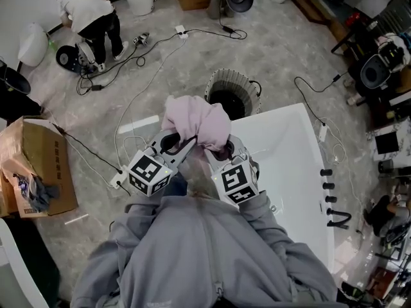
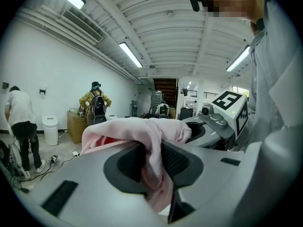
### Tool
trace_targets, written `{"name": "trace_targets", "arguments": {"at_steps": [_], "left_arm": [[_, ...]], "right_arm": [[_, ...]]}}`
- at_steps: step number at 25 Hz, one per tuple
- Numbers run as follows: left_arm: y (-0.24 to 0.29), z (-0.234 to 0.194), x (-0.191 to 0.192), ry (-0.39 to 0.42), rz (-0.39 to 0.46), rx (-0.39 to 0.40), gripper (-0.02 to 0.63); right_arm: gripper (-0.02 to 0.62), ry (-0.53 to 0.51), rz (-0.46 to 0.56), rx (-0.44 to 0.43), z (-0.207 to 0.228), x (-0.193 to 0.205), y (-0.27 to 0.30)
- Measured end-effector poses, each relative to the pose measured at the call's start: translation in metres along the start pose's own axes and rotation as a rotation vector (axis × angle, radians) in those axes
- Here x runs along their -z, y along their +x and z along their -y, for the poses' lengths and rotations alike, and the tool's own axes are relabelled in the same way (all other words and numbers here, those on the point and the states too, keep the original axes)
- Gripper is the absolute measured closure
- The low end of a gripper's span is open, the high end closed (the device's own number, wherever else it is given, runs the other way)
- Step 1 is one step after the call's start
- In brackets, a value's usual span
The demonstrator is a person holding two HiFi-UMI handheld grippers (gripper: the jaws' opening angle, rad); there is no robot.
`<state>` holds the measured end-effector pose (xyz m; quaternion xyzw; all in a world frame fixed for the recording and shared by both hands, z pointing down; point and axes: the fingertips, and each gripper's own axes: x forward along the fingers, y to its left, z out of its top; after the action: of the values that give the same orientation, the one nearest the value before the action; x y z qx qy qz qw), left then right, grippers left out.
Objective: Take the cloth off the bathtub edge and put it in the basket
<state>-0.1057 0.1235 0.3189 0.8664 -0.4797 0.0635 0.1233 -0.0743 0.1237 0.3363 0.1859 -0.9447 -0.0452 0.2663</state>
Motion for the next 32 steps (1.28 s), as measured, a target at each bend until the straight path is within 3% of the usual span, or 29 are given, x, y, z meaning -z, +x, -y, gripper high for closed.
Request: {"name": "trace_targets", "arguments": {"at_steps": [10, 17, 32], "left_arm": [[0.002, -0.113, -0.032, 0.024, 0.03, 0.026, 0.517], [0.007, -0.178, -0.054, 0.05, 0.04, 0.093, 0.517], [0.036, -0.215, -0.061, 0.04, 0.03, 0.229, 0.517]], "right_arm": [[0.469, -0.004, 0.006, 0.033, 0.035, -0.06, 0.093], [0.469, 0.026, -0.001, 0.099, 0.057, -0.095, 0.146], [0.469, 0.093, -0.042, 0.205, 0.089, -0.101, 0.176]]}}
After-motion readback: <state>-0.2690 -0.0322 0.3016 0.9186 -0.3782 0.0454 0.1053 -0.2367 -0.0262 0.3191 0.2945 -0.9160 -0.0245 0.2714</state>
